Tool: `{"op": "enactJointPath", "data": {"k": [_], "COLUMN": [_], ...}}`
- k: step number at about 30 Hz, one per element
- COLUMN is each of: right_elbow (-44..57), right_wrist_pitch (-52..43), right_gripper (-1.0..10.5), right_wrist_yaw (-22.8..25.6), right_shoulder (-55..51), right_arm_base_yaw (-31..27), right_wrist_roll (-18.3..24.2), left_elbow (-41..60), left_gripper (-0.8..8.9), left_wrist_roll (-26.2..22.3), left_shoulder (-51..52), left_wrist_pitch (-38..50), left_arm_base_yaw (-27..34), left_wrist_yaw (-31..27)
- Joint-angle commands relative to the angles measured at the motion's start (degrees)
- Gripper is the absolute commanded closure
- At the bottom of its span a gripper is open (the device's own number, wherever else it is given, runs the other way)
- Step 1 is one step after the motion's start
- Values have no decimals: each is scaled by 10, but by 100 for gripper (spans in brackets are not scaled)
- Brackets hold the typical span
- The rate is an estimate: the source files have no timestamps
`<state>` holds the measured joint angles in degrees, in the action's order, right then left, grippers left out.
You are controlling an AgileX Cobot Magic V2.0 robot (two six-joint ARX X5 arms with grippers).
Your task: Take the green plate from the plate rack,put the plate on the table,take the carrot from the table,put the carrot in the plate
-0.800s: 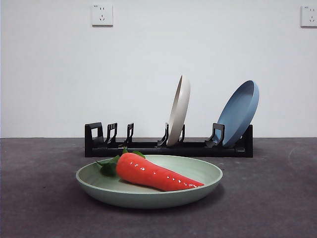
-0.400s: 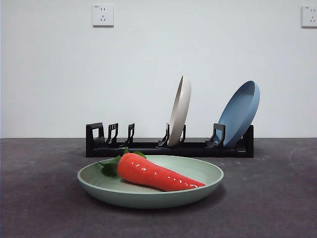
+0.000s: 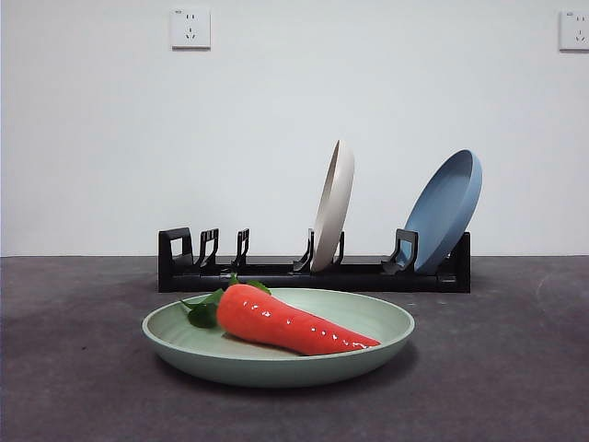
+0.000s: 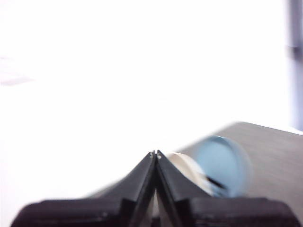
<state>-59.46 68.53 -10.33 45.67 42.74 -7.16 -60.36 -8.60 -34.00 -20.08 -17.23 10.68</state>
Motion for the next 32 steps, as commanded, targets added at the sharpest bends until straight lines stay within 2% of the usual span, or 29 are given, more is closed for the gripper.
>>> {"op": "enactJointPath", "data": {"k": [1, 8, 13, 21, 32], "right_elbow": [1, 1, 1, 1, 1], "right_wrist_pitch": [-3, -3, -3, -3, -3], "right_gripper": [946, 946, 946, 946, 946], "right_wrist_yaw": [1, 0, 0, 1, 0], "right_shoulder": [-1, -1, -1, -1, -1], "right_arm_base_yaw": [1, 1, 1, 1, 1], "right_wrist_roll": [-5, -5, -5, -5, -5], "left_elbow": [105, 309, 421, 538, 602], "left_gripper": [815, 815, 815, 815, 815], "left_wrist_roll": [-4, 0, 27, 49, 76], "left_shoulder": [56, 195, 275, 338, 339], "left_wrist_pitch": [46, 64, 76, 111, 118], "left_arm_base_yaw": [64, 166, 212, 242, 241], "left_wrist_yaw": [3, 2, 1, 1, -1]}}
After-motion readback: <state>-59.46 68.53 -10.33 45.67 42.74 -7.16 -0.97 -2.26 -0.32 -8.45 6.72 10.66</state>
